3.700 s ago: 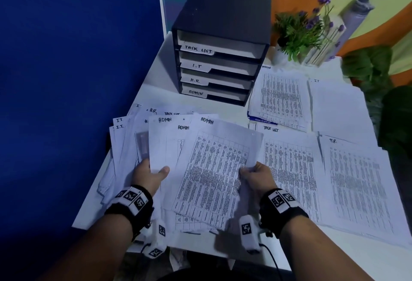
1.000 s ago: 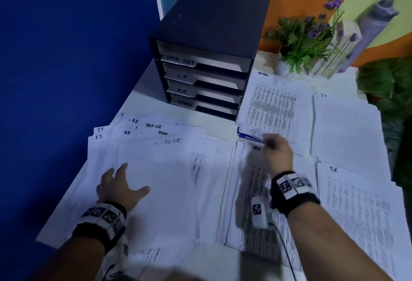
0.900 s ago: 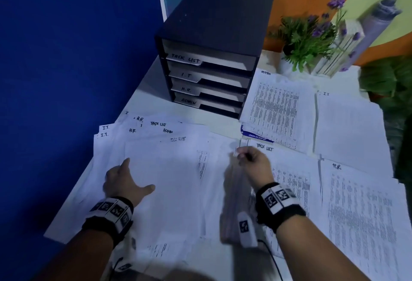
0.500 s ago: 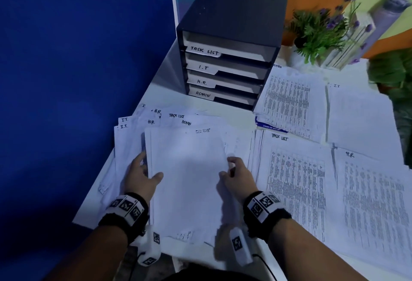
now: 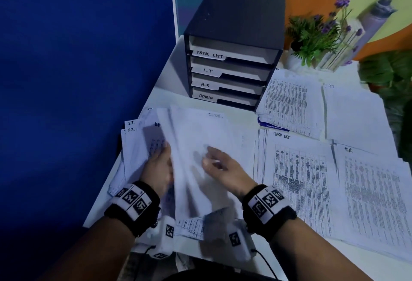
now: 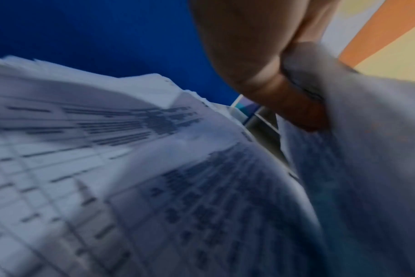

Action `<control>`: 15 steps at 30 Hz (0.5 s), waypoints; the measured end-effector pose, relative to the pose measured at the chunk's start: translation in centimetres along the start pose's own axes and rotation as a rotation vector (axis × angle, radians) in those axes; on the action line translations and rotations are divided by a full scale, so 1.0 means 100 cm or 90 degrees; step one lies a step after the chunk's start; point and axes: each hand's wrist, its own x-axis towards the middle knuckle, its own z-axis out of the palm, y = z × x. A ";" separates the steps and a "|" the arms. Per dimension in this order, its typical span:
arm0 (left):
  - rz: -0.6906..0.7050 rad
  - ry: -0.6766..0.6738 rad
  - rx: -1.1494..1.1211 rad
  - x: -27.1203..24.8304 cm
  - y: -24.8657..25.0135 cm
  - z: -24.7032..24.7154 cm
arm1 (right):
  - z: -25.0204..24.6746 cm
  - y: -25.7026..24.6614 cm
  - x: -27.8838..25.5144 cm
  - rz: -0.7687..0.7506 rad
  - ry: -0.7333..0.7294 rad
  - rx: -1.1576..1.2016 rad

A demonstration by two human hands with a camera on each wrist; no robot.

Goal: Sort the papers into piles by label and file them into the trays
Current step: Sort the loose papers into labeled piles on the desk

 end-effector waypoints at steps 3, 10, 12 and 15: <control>-0.047 -0.163 -0.058 -0.005 0.006 0.011 | 0.014 -0.005 0.002 -0.048 -0.049 -0.017; 0.022 0.029 0.074 0.016 -0.013 -0.012 | -0.013 -0.022 -0.012 -0.029 0.019 0.163; -0.085 -0.005 -0.021 0.021 -0.019 -0.027 | -0.027 -0.026 -0.017 -0.068 0.017 0.258; -0.198 -0.064 -0.106 0.026 -0.028 -0.046 | -0.042 -0.010 -0.012 -0.016 0.114 0.224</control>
